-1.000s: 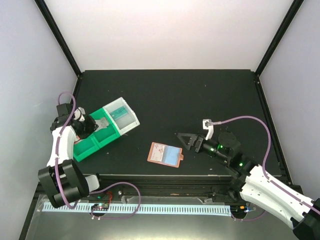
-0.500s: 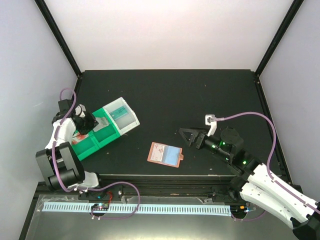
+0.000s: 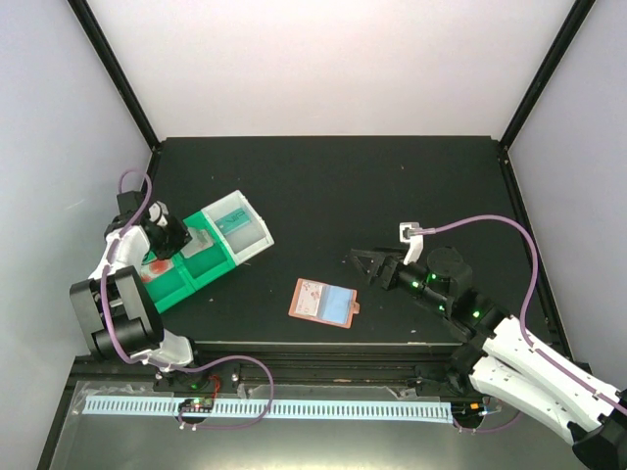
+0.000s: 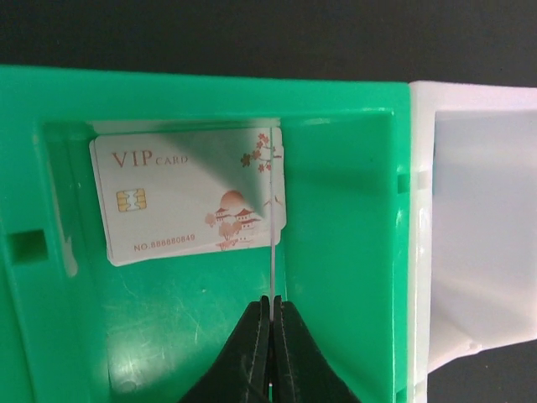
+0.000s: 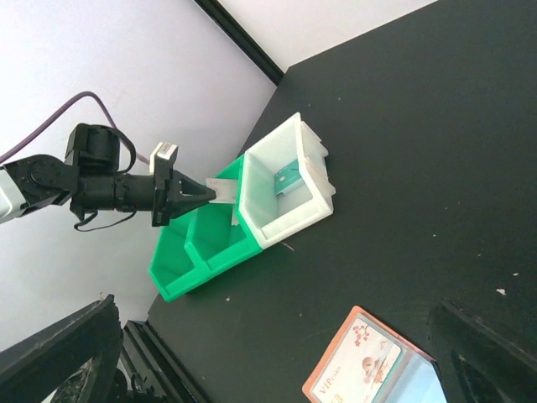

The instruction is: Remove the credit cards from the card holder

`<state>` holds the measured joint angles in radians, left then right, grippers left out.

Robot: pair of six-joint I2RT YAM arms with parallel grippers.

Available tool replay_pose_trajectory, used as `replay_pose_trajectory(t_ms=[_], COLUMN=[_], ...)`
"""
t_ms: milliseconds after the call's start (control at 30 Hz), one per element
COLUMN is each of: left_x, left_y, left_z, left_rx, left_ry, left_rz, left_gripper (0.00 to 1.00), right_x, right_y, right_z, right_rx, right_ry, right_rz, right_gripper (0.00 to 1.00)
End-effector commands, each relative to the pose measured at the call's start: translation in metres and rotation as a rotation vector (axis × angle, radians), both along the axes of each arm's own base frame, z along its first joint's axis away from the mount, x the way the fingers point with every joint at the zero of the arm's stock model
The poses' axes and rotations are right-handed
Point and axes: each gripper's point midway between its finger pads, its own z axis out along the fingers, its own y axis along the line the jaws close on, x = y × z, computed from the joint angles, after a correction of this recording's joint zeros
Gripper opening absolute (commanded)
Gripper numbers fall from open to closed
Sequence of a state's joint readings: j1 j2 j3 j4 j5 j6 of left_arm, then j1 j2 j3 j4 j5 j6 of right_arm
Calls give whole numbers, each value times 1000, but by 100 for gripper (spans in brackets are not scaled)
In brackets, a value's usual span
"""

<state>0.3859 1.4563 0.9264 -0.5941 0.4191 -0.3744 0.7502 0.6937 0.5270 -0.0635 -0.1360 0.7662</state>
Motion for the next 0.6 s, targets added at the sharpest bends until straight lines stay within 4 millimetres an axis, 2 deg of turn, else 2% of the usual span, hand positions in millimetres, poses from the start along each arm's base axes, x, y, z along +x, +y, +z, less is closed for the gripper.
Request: replay_pose_trajectory(t_ms=[0,233,567], left_x=[20,27,31], left_y=[9,1,5], left_z=[15,7,-2], left_rx=[54,21,36], left_ry=[-52,-40,-9], left_rz=[10,-3,5], left_gripper=[3,4,7], right_x=[4,6,8], right_y=[-5,-7,-9], right_z=[11,10,6], right_rx=[-10,-30,-71], right_ry=[-38,-43,-57], right_rz=[-28,-39,-46], right_gripper=[100,100,100])
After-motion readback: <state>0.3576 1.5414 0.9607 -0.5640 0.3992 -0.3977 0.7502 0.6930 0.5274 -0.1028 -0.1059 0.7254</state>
